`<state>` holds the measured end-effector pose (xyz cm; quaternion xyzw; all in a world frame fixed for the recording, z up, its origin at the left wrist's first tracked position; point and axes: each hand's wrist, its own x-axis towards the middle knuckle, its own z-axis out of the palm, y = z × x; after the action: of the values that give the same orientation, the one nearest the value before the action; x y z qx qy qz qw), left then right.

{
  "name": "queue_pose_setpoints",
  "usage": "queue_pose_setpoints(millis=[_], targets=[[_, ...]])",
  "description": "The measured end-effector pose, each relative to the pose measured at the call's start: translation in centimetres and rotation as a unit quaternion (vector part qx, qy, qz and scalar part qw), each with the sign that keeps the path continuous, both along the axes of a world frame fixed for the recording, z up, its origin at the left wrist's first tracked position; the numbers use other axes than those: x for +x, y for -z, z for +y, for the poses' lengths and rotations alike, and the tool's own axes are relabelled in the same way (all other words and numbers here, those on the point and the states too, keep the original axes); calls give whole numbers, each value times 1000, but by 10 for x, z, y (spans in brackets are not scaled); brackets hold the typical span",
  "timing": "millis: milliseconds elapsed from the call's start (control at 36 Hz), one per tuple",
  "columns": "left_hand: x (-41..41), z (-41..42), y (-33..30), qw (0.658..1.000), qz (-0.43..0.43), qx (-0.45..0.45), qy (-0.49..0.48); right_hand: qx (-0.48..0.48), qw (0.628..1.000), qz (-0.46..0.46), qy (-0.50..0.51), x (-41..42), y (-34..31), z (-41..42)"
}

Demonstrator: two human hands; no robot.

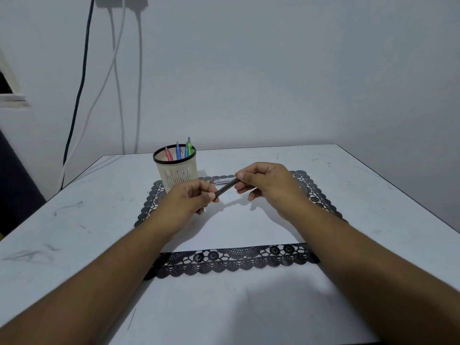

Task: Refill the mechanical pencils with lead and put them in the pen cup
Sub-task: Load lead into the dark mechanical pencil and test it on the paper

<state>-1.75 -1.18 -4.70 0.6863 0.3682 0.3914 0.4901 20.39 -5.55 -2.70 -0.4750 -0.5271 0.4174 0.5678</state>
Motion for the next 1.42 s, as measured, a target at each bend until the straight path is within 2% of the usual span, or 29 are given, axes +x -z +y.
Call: queue_pose_setpoints(millis=[111,222,389,444,528,583,861,1083,1417], targets=[[2,0,1,1000,-18,7,-5,-1,999,32,11,-3,2,0],[10,-5,0,998,-57,2,-3,-37,993,106,-25,-16,6,-3],[13,-7,3,999,-35,21,35,-3,982,191,15,-31,0,-4],[13,-9,4,998,-18,29,54,2,967,257,5,-35,-3,-4],[17,-11,7,996,5,43,81,-14,929,365,-61,-39,-6,-7],[20,-12,9,994,16,58,88,-24,910,402,-97,-39,-8,-9],[17,-13,8,997,-4,49,67,41,883,453,-116,-23,-19,-12],[18,-13,8,997,1,60,56,43,893,428,-132,-23,-19,-13],[18,-14,6,997,-15,21,74,58,881,442,-158,-22,-16,-13]])
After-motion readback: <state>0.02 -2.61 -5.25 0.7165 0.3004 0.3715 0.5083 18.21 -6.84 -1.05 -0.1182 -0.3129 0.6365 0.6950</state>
